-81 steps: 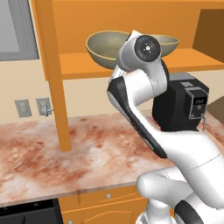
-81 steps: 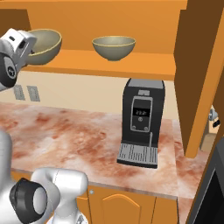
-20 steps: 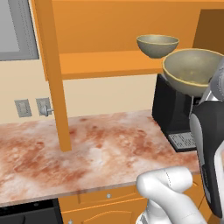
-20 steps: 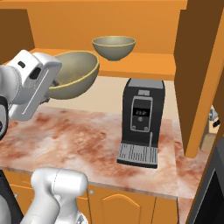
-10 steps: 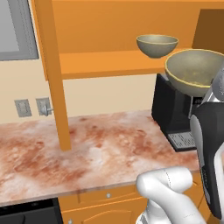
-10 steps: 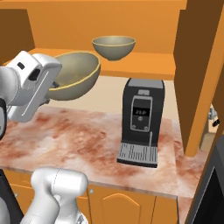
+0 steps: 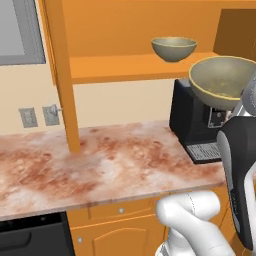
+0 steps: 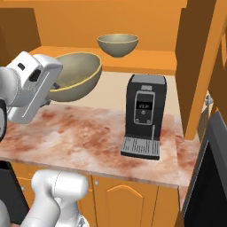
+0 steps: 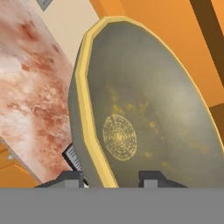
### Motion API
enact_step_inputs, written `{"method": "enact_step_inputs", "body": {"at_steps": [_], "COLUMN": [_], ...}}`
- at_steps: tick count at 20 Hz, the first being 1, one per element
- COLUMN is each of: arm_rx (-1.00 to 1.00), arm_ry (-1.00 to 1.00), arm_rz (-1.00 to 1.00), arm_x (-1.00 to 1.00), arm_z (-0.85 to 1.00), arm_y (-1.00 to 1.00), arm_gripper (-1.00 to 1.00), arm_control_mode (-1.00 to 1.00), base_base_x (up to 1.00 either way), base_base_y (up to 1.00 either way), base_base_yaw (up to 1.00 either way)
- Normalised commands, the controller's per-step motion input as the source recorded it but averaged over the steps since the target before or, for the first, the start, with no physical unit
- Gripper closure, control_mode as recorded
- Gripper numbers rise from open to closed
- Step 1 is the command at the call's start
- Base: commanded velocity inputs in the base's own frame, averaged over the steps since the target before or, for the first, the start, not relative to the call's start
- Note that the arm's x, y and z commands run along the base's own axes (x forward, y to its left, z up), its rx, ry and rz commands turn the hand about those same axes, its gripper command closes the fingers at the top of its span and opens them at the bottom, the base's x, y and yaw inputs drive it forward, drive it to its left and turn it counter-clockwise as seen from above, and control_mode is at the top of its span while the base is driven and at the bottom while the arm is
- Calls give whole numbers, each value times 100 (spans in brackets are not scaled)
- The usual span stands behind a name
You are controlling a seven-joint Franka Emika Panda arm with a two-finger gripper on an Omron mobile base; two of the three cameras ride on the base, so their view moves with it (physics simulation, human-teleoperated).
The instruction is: Move the bowls from the cabinet to the plates on the dining table.
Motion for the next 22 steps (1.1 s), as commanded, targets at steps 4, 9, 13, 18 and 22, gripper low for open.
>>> {"method": "enact_step_inputs", "body": {"at_steps": [4,9,13,18,22], "arm_rx": [0,0,0,0,0], "arm_ry": [0,0,0,0,0], "arm_rz": [0,0,0,0,0], "arm_x": [0,0,0,0,0], "arm_z": [0,0,0,0,0], "arm_y": [0,0,0,0,0], "arm_gripper": [100,100,100,100,100], "arm_control_mode": [100,100,100,100,100], "base_base_x": [-56,-60,-54,-54,-53], "base_base_y": [0,0,0,0,0], "base_base_yaw": [0,0,0,1,1]}}
